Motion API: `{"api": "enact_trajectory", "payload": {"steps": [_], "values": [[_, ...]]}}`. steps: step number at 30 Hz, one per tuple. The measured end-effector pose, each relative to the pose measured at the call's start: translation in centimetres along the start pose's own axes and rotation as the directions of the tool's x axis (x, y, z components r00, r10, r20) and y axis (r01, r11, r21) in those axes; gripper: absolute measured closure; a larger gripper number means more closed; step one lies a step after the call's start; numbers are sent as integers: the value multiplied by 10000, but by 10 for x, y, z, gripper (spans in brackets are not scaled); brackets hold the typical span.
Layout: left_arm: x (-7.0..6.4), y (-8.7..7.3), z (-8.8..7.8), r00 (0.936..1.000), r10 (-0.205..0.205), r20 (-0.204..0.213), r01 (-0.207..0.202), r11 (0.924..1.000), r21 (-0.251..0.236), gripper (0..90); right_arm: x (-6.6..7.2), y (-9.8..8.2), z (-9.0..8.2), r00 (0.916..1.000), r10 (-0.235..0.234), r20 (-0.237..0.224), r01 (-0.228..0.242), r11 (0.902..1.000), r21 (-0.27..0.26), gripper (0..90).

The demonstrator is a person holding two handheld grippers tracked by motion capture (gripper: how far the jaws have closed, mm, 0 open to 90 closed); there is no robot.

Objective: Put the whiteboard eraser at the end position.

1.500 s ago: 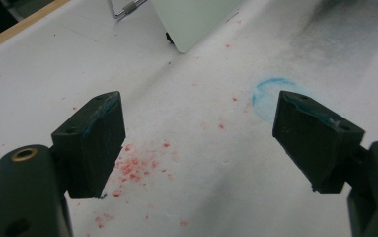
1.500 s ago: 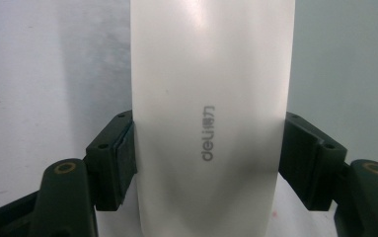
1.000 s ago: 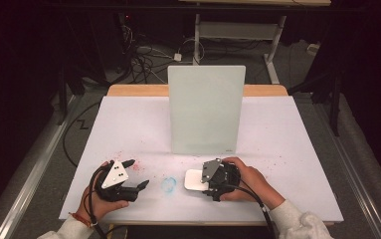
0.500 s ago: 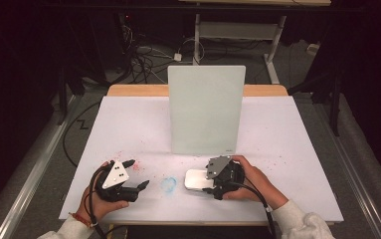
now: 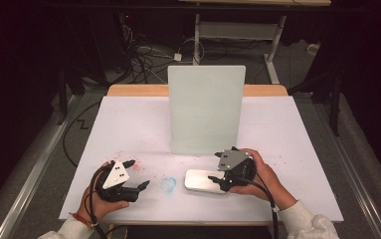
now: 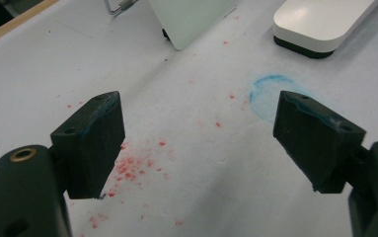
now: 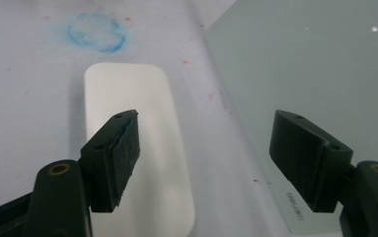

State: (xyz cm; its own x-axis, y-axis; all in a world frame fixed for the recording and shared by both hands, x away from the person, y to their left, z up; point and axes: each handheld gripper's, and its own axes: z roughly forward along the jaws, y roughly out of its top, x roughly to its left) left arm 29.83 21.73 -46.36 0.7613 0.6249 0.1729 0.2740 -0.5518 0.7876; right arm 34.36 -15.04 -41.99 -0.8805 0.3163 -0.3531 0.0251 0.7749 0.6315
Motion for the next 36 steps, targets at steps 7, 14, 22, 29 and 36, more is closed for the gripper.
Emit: {"api": "enact_trajectory", "payload": {"steps": [7,14,22,29,36], "values": [[1,1,1,10000,-26,27,26,10000,-19,189,-12,-15,-20,9867,743,1446,-646,9954,-706,250],[2,1,3,10000,-77,-20,77,10000,-40,187,-25,-45,-41,9559,1683,2408,-1452,9832,-1106,234],[2,2,2,9999,-57,-111,56,10000,-53,181,-28,-75,-56,9195,2301,3186,-2025,9722,-1176,225],[3,3,2,9997,-119,-232,117,9999,-102,178,-23,-95,-62,8993,2724,3420,-2315,9602,-1561,212],[3,5,4,9997,-49,-236,46,9999,-113,175,-13,-115,-63,8788,3103,3625,-2560,9477,-1907,208]]}}
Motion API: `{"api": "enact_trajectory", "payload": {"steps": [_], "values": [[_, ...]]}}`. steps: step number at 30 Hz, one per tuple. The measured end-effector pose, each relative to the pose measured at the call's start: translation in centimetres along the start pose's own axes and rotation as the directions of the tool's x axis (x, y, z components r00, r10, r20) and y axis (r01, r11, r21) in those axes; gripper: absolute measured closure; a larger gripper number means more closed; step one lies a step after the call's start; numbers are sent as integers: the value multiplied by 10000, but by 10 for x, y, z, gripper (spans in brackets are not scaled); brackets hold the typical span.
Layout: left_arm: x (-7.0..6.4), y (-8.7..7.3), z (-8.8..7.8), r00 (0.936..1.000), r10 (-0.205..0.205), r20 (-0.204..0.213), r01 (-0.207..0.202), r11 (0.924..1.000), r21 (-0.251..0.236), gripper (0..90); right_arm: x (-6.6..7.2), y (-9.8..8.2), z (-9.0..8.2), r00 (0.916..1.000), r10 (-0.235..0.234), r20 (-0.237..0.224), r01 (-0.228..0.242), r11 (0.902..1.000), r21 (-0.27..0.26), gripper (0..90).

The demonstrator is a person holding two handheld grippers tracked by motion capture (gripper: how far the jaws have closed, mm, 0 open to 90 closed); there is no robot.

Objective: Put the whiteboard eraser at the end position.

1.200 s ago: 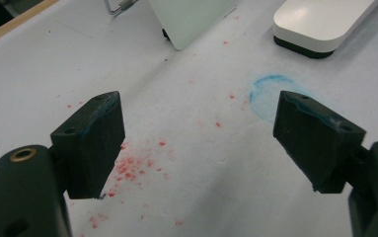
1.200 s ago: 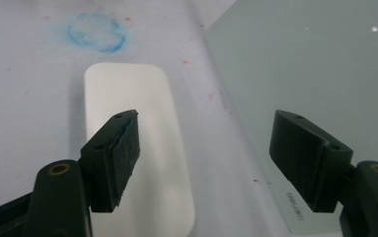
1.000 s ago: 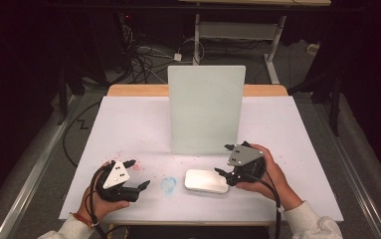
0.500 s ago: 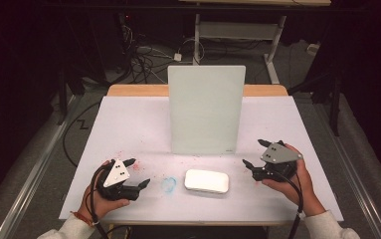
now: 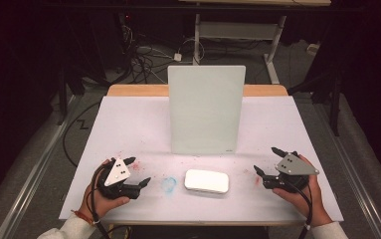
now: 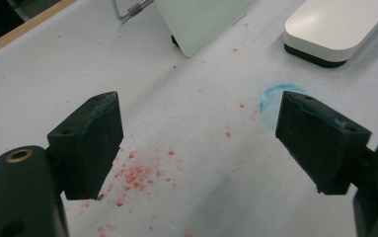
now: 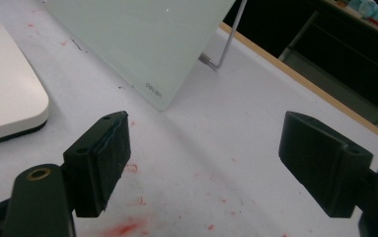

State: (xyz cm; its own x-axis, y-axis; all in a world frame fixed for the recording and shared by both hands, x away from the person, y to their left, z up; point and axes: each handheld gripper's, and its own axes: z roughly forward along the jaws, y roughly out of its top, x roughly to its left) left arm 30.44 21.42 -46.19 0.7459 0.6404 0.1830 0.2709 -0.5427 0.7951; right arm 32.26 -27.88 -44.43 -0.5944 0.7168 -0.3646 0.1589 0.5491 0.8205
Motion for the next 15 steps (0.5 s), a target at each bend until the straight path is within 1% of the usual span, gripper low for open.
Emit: {"api": "enact_trajectory", "payload": {"steps": [1,3,5,10,13,15], "values": [[0,0,0,10000,6,-4,-6,10000,2,175,0,-3,-1,10000,49,21,-48,10000,-38,208],[1,1,1,10000,14,-24,-14,10000,16,175,0,-9,-3,9995,324,43,-323,9994,-81,208],[1,1,2,10000,26,-47,-26,10000,12,175,0,-13,-4,9991,405,107,-406,9992,39,207],[2,3,5,10000,53,-68,-53,10000,10,175,5,-19,-5,9990,409,167,-413,9989,218,203],[1,3,6,9998,168,-51,-168,9999,33,175,6,-19,-7,9994,262,234,-267,9995,186,204],[0,3,5,9998,210,-23,-210,9998,42,175,7,-19,-9,9992,343,219,-346,9993,162,205]]}}
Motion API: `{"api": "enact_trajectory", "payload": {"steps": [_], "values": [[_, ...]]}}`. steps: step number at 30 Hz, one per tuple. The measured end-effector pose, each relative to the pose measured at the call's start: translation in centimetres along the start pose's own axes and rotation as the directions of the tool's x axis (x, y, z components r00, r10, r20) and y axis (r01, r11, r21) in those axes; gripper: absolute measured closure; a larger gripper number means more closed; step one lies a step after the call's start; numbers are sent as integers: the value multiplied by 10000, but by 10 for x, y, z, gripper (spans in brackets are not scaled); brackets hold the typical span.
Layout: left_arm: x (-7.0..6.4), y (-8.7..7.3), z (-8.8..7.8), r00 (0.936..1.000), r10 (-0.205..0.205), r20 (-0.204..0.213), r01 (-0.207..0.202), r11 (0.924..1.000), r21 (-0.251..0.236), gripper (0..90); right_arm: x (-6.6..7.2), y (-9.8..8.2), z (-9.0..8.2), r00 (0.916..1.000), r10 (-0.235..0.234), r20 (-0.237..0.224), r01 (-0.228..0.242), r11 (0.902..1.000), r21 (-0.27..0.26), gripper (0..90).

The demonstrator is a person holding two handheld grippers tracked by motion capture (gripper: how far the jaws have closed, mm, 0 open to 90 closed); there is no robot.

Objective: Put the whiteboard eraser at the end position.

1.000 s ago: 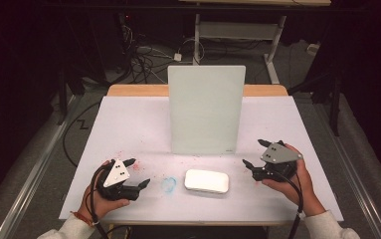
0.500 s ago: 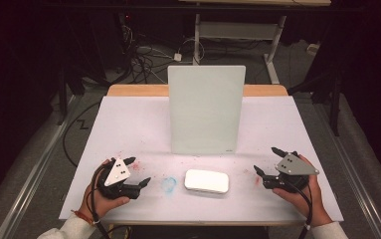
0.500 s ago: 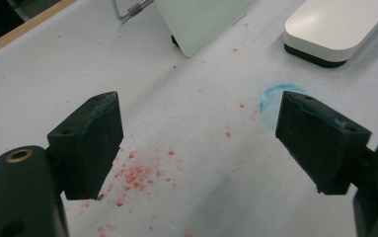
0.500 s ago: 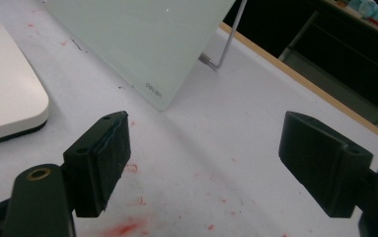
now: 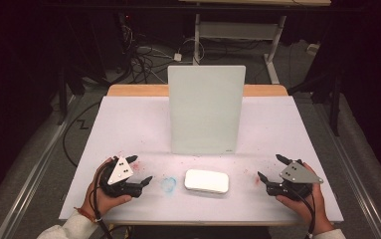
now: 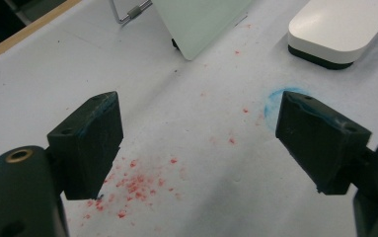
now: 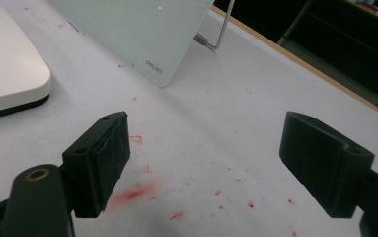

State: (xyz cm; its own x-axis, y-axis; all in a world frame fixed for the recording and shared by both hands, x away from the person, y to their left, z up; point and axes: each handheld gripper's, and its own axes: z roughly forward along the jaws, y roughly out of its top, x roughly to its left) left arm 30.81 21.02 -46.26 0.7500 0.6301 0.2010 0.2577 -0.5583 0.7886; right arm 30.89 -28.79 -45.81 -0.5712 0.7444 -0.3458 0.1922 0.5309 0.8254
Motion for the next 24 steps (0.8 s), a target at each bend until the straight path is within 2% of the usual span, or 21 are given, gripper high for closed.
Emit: {"api": "enact_trajectory", "payload": {"steps": [6,12,24], "values": [[0,1,0,10000,26,37,-26,10000,-76,175,4,1,-4,9997,-213,85,213,9998,42,207],[1,2,2,10000,17,77,-17,10000,-15,175,4,0,-4,9999,-125,72,125,9999,45,209],[3,2,4,9999,-92,92,92,10000,17,175,4,-1,-2,9994,-317,108,315,9994,123,209]]}}
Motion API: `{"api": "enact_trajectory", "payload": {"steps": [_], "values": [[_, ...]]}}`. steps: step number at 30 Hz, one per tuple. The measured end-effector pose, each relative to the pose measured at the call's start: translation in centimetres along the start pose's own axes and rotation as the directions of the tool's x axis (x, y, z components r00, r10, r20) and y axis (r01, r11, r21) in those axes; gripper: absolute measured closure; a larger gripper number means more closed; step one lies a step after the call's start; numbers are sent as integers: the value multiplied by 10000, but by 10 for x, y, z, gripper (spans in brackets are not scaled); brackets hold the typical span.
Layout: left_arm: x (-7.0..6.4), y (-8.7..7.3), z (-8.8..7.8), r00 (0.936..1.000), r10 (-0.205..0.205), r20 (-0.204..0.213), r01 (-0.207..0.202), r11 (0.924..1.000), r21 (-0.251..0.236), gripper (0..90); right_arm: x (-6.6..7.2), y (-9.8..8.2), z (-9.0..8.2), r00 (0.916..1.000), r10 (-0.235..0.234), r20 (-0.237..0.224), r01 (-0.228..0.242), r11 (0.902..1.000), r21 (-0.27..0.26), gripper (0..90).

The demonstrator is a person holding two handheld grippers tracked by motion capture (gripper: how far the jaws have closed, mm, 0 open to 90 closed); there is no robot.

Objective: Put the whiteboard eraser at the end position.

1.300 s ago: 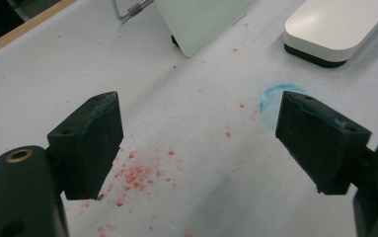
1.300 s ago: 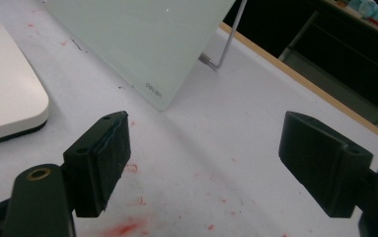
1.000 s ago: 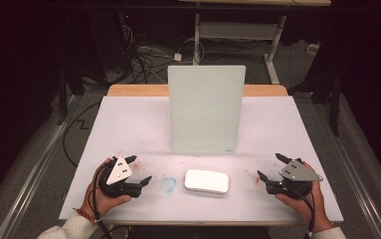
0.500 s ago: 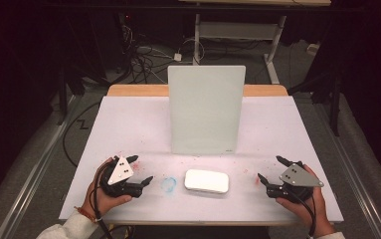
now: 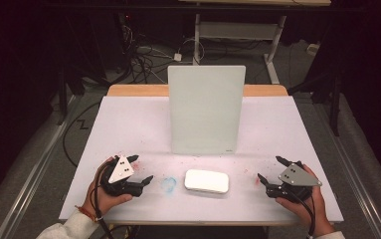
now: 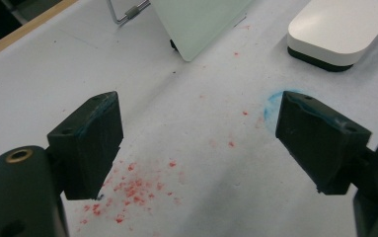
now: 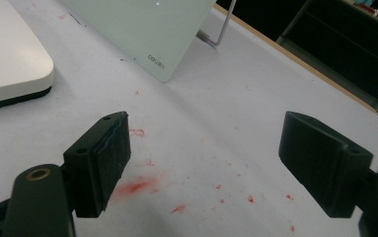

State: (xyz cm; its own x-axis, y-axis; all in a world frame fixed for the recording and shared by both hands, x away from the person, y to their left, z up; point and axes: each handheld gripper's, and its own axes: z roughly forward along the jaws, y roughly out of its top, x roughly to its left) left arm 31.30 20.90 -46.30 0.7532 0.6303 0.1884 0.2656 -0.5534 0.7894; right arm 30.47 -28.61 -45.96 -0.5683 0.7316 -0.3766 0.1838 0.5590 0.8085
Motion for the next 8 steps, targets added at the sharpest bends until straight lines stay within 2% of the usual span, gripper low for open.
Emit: {"api": "enact_trajectory", "payload": {"steps": [8], "values": [[2,1,3,10000,-54,35,54,10000,7,175,3,1,1,9999,-138,12,138,9999,50,204]]}}
